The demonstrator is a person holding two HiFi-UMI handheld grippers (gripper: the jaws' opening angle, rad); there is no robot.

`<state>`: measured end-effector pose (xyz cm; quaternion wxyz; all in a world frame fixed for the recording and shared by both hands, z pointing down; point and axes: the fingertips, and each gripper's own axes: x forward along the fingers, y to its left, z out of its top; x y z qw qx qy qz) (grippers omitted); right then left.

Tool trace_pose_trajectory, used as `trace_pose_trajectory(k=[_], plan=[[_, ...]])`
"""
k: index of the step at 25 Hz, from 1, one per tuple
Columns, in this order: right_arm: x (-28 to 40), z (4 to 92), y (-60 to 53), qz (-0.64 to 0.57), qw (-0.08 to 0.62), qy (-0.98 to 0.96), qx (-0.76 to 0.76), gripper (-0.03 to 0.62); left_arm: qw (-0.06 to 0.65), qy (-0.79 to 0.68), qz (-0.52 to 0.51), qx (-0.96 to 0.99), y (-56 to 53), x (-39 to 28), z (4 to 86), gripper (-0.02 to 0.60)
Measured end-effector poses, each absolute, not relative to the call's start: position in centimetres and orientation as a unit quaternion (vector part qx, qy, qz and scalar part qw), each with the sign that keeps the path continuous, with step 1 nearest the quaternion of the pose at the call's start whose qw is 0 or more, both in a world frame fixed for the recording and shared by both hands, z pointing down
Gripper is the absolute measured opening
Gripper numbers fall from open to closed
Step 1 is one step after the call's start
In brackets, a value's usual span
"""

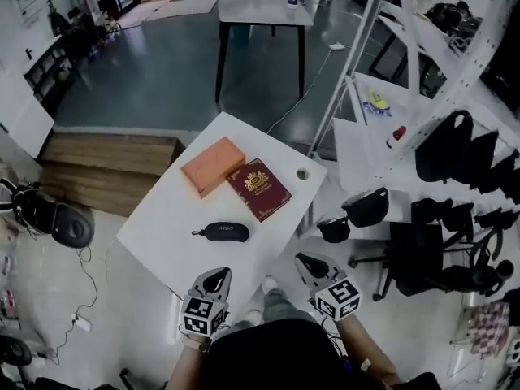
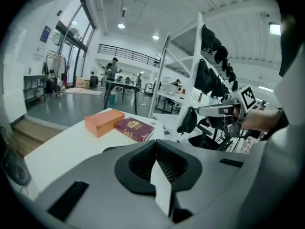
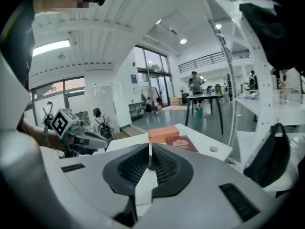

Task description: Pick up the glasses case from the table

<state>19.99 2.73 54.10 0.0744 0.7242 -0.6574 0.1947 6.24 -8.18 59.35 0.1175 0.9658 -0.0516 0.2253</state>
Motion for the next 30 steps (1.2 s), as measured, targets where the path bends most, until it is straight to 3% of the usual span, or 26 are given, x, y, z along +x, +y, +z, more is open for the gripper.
trace_pose_trajectory(k=[6,19,30], plan=[[20.3,57.7,-5.4,0.214,0.115,-0.732,0.636,0.05,0.133,-0.158,0.239,0.949,-11.0,4.1,59.6,0.018],[15.7,69.5,-16.5,0.244,0.255,-0.811,0.466,0.35,0.201,-0.368,0.259,0.87,-12.0,-5.0,61.0,0.018],[14.4,79.4,-20.6,0.215,0.369,-0.801,0.419,0.397,0.241,-0.468,0.266,0.808,-9.1,-11.0,62.2,0.018]])
